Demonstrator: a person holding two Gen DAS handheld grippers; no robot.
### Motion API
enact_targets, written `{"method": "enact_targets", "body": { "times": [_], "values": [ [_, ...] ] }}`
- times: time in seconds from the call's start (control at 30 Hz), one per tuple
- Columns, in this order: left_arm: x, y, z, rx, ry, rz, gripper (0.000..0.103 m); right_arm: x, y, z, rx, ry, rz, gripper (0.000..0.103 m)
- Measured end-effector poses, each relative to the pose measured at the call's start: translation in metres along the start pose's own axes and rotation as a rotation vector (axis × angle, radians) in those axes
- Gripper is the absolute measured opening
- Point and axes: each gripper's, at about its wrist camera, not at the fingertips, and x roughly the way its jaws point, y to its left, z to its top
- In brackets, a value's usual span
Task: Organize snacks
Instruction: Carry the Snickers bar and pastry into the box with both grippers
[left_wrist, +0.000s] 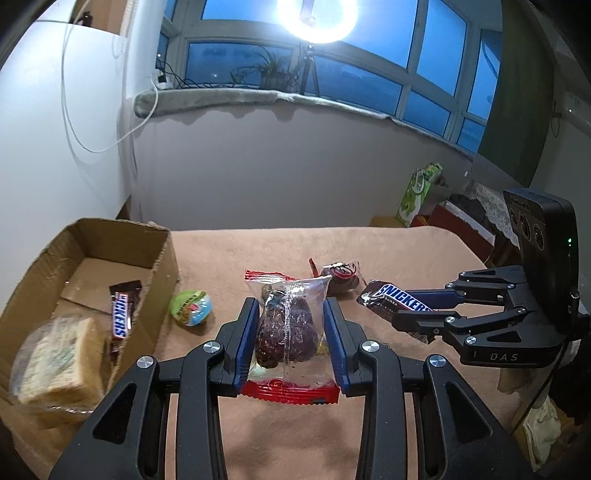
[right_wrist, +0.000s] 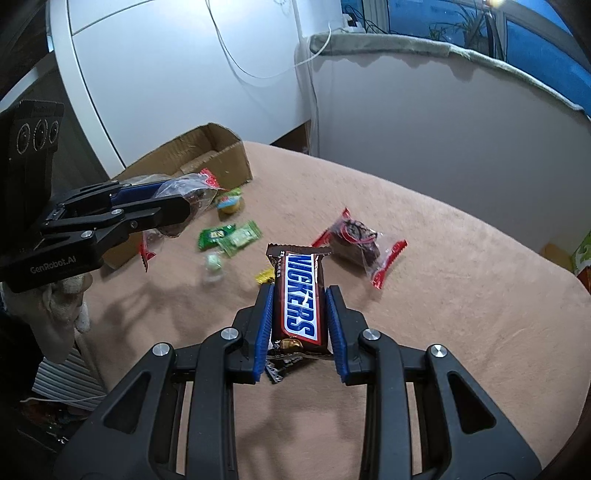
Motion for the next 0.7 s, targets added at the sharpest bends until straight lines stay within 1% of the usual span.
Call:
{"method": "enact_targets", "body": {
  "times": [0.17,0.33,0.7],
  "values": [
    [-0.014,0.006,0.004,-0.012,-0.029,0.016,0.034,-0.007,0.012,0.011,-0.012,-0.026,0.002,0.029],
    [-0.031,0.021,0.008,-0.041,-0.062,0.056,0.034,-0.011,0.024,0.024,-0.027,-0.053,0.011,0.029],
    [-0.062,0.045,0.009,-0.067,-0.12,0.145,0.034,-0.012,0.054,0.048,-0.074,-0.088,0.039,0.029]
  ]
}}
